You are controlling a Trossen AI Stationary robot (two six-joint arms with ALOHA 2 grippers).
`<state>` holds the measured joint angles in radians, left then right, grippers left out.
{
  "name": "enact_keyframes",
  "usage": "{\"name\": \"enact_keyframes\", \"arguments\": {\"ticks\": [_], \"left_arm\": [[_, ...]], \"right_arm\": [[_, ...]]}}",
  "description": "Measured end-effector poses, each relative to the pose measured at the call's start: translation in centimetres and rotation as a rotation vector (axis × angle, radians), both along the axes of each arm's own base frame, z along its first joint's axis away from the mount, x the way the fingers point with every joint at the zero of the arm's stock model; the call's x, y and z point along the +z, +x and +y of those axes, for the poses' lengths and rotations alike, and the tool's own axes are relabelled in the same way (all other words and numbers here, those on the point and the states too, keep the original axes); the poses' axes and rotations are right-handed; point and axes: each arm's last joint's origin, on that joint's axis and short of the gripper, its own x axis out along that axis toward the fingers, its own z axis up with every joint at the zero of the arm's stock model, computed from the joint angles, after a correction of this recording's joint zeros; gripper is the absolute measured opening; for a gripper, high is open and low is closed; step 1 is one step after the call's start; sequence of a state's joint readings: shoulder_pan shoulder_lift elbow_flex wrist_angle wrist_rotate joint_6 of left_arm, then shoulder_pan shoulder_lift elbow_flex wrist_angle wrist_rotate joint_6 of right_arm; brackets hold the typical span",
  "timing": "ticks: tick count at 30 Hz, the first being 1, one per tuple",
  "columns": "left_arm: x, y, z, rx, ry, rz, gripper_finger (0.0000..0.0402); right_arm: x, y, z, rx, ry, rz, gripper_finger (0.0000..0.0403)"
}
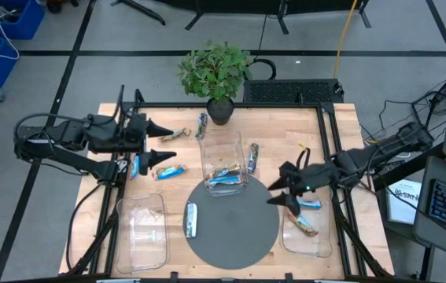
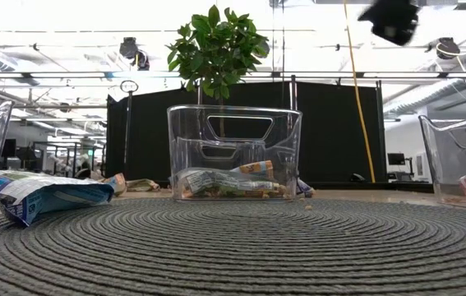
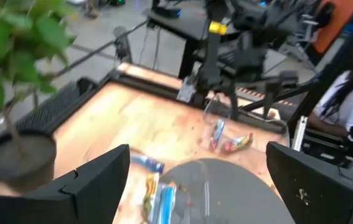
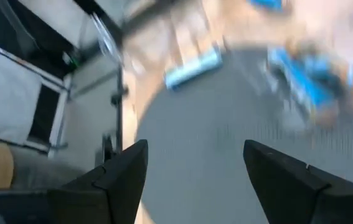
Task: Pick and place Granola Bars by type
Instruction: Put the red granola bar into the right transparent bin
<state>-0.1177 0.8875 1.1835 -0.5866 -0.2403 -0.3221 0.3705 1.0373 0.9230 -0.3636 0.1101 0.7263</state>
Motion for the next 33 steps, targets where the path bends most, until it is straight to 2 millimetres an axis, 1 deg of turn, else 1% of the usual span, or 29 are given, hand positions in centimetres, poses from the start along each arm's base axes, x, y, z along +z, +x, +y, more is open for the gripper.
{"name": "enact_keyframes", "arguments": {"ticks": [5, 10, 15, 18, 21, 29, 33], "left_arm": [[-0.6, -0.2, 0.1, 0.071, -0.086, 0.048, 0.0377], [-1.5, -0.6, 0.3, 0.178, -0.19, 0.12, 0.0376], [-2.9, -1.3, 0.7, 0.349, -0.277, 0.227, 0.0376], [-3.8, -1.6, 1.0, 0.463, -0.317, 0.305, 0.0376], [-4.7, -1.7, 1.4, 0.563, -0.334, 0.379, 0.0376], [-6.9, -0.3, 2.6, 0.714, -0.306, 0.607, 0.0376], [-8.2, 0.0, 3.3, 0.837, -0.313, 0.751, 0.0376]], "right_arm": [[1.8, 1.2, -1.2, -0.022, -0.078, -0.218, 0.0254], [3.7, 1.9, -2.2, -0.044, -0.129, -0.427, 0.0254], [5.7, 2.2, -3.0, -0.05, -0.194, -0.649, 0.0254], [6.6, 2.2, -3.4, -0.056, -0.221, -0.74, 0.0254], [6.9, 2.3, -3.9, -0.066, -0.233, -0.771, 0.0254], [6.8, 2.4, -4.7, -0.097, -0.271, -0.768, 0.0254], [7.0, 2.4, -5.0, -0.11, -0.283, -0.785, 0.0254]]}}
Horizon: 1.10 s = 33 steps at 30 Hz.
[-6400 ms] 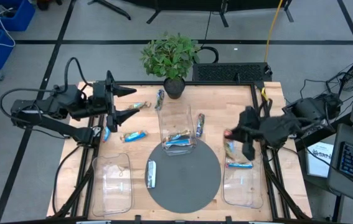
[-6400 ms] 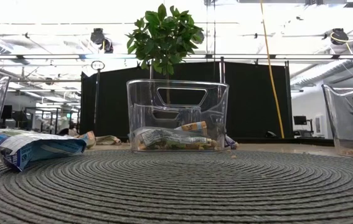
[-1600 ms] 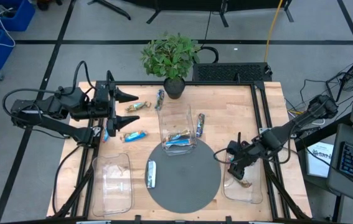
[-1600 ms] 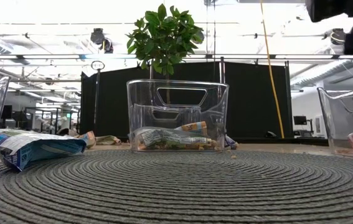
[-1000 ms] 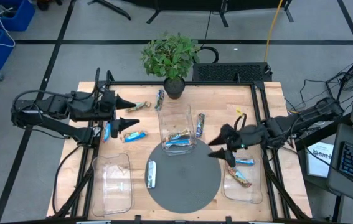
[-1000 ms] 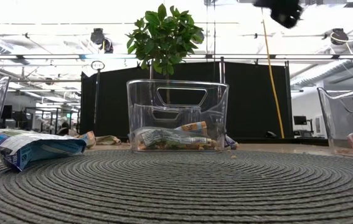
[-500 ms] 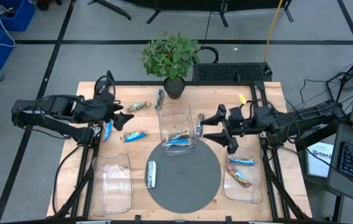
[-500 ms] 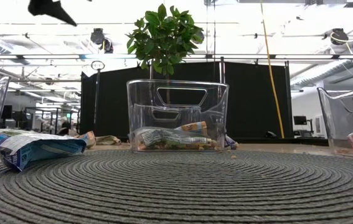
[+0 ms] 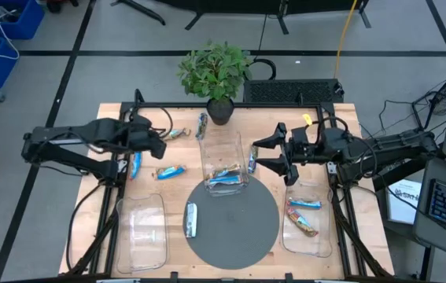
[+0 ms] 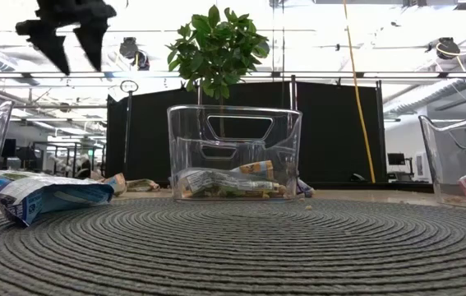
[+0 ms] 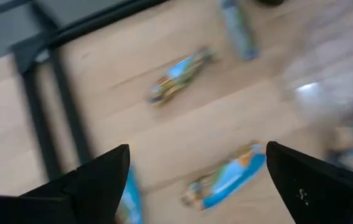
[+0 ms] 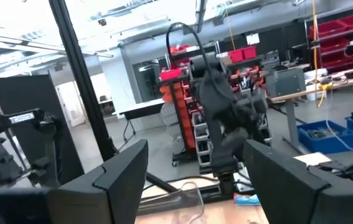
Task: Pick and place Granola Bars by type
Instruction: Put the red granola bar into the right transparent bin
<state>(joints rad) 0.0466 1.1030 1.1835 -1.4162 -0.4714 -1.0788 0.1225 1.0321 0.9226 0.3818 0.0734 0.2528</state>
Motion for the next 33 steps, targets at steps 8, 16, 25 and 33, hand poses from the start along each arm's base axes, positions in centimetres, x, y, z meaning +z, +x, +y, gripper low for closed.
{"name": "enact_keyframes", "arguments": {"ticks": [8, 16, 25, 33], "left_arm": [[-1.7, 0.2, 0.7, 0.119, -0.048, 0.207, 0.0376], [-4.6, 0.0, 0.8, 0.172, -0.09, 0.258, 0.0376], [-9.4, -0.9, 0.6, 0.27, -0.134, 0.313, 0.0376], [-10.8, -0.8, 1.3, 0.316, -0.11, 0.313, 0.0376]], "right_arm": [[0.1, 0.0, 0.0, -0.002, -0.012, -0.011, 0.0254], [0.1, 0.0, 0.0, -0.002, -0.013, -0.011, 0.0254], [0.1, 0.0, 0.0, -0.002, -0.013, -0.011, 0.0254], [0.1, 0.0, 0.1, 0.006, -0.005, -0.011, 0.0254]]}}
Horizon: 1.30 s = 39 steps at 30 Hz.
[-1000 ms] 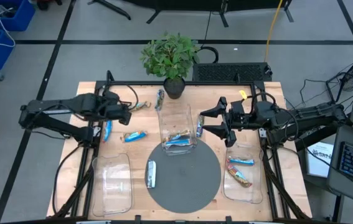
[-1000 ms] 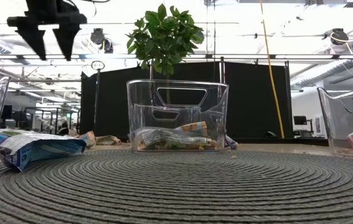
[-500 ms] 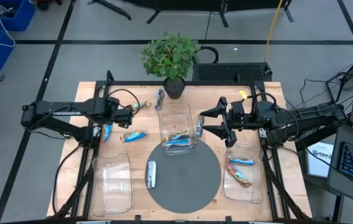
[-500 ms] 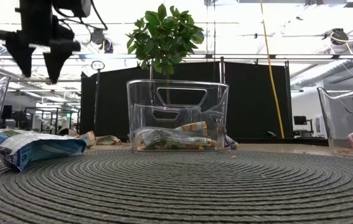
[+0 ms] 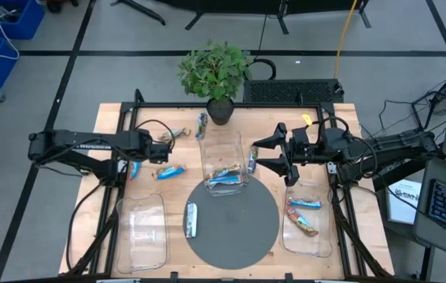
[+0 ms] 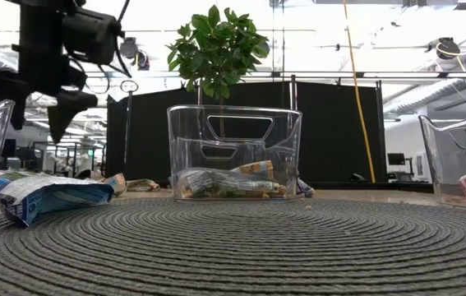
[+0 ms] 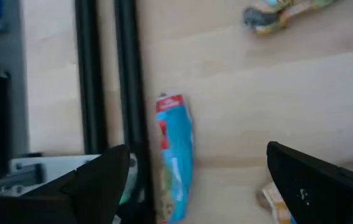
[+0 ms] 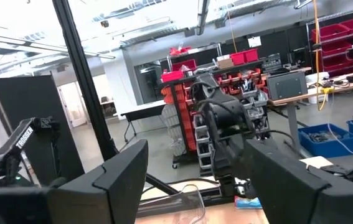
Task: Pick and place Granola Bars by type
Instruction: Put the red granola bar into the right transparent bin
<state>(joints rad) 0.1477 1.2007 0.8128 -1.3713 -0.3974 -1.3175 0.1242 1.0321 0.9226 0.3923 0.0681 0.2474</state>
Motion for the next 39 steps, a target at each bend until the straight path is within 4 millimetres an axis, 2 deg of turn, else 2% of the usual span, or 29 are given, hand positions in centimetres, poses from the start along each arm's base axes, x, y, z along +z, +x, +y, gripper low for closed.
{"name": "enact_keyframes", "arguments": {"ticks": [4, 12, 22, 30, 39], "left_arm": [[-0.3, 0.3, 0.8, 0.014, -0.027, -0.033, 0.0376], [-1.1, 0.6, 2.3, 0.03, -0.062, 0.031, 0.0376], [-3.4, 1.9, 4.3, 0.025, -0.155, 0.094, 0.0376], [-4.3, 1.9, 4.8, 0.071, -0.173, 0.134, 0.0376], [-6.4, 0.5, 4.4, 0.141, -0.219, 0.136, 0.0376]], "right_arm": [[0.0, 0.0, 0.1, 0.028, -0.003, -0.001, 0.0254], [0.0, 0.0, 0.1, 0.048, 0.012, 0.0, 0.0254], [0.0, 0.0, 0.1, 0.05, 0.011, 0.0, 0.0254], [0.1, -0.2, 0.1, 0.051, 0.011, 0.002, 0.0254], [0.3, -0.7, 0.1, 0.05, -0.01, 0.002, 0.0254]]}}
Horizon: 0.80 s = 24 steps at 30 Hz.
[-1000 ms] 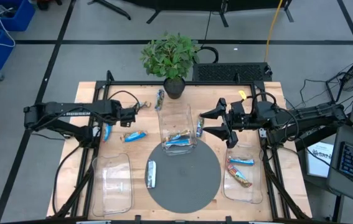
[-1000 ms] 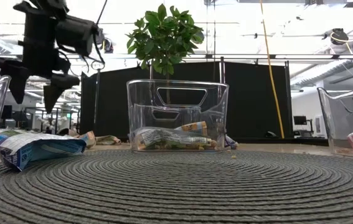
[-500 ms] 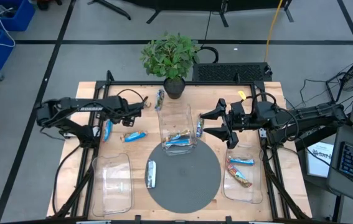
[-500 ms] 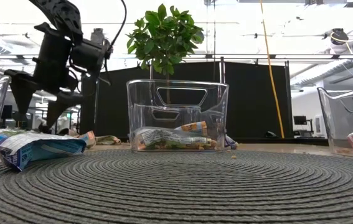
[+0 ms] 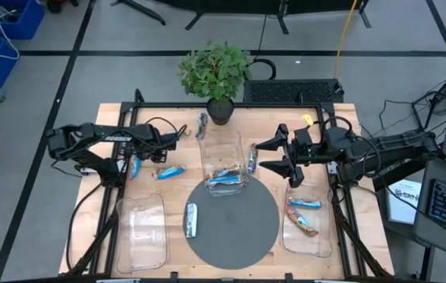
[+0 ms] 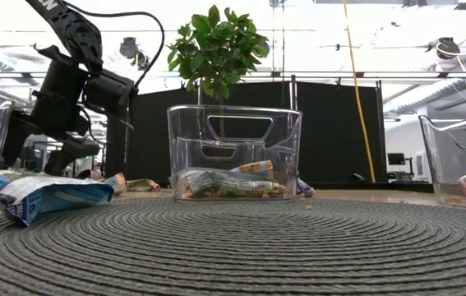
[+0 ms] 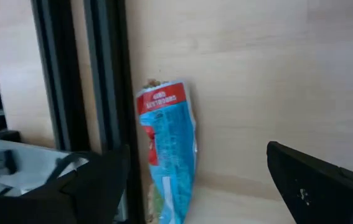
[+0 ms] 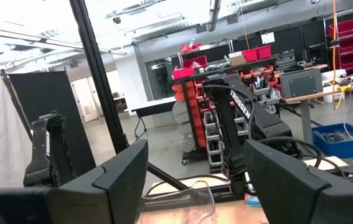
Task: Pick and place Granola Bars by type
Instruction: Put the red granola bar into the right transparent bin
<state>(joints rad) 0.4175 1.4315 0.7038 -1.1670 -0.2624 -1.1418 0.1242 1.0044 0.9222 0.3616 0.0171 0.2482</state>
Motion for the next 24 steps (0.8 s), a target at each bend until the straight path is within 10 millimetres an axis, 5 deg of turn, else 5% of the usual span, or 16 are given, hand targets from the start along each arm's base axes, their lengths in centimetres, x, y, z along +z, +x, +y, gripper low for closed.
{"name": "enact_keyframes", "arguments": {"ticks": [24], "left_arm": [[-2.2, -1.5, 1.5, 0.028, -0.007, -0.058, 0.0376]], "right_arm": [[0.0, -0.2, 0.0, 0.023, -0.005, 0.004, 0.0254]]}}
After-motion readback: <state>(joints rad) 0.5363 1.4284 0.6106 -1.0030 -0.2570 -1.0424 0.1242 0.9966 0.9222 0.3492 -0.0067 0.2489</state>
